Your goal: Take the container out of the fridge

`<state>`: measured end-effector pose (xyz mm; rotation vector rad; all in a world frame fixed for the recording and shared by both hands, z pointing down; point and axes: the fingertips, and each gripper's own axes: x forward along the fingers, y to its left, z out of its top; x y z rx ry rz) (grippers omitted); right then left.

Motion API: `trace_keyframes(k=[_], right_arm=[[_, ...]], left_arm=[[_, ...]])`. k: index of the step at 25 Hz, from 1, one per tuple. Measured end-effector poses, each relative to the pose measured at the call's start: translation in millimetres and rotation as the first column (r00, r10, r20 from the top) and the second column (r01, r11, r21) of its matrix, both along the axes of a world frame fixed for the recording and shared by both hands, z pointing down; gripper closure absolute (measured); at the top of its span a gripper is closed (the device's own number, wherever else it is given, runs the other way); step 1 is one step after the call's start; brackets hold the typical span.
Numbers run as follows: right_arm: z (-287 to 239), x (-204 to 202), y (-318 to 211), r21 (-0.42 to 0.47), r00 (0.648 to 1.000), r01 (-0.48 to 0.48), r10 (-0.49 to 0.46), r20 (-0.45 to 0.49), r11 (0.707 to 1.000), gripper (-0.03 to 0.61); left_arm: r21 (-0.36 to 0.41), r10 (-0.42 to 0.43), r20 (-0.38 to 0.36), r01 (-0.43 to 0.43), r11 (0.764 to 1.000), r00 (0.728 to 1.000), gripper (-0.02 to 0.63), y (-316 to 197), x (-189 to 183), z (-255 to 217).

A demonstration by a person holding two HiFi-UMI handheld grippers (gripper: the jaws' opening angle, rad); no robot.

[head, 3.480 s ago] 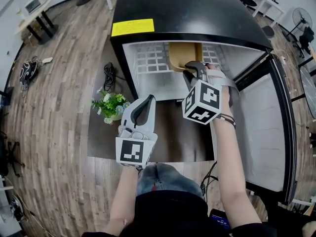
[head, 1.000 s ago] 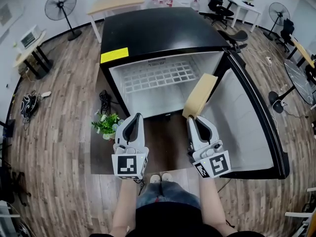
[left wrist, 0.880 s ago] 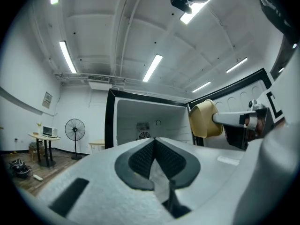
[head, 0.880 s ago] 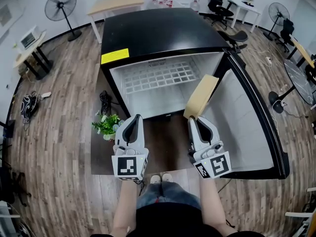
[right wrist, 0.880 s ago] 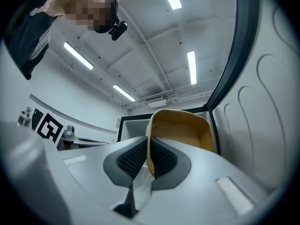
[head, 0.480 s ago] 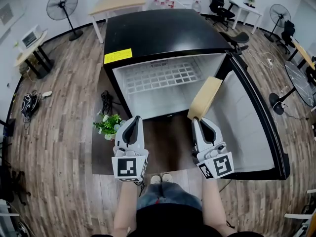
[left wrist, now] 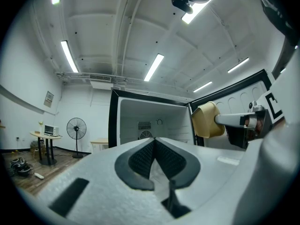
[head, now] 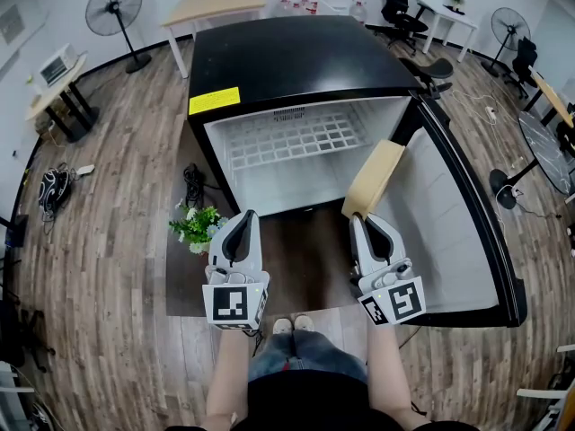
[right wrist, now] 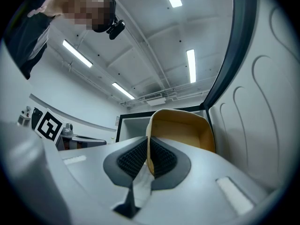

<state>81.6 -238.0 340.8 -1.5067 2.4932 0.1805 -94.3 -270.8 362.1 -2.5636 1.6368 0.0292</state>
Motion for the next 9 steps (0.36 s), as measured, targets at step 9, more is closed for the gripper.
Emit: trace_keyframes(k=[9], right_arm=[[2.6, -0.7, 1.8, -0.002, 1.000, 0.008, -0.008, -0.004, 1.000, 0.554]], left_arm=[[0.000, 0.005, 0.000, -0.005, 1.000, 1.000, 0.606, 1.6, 3.0, 1.2]])
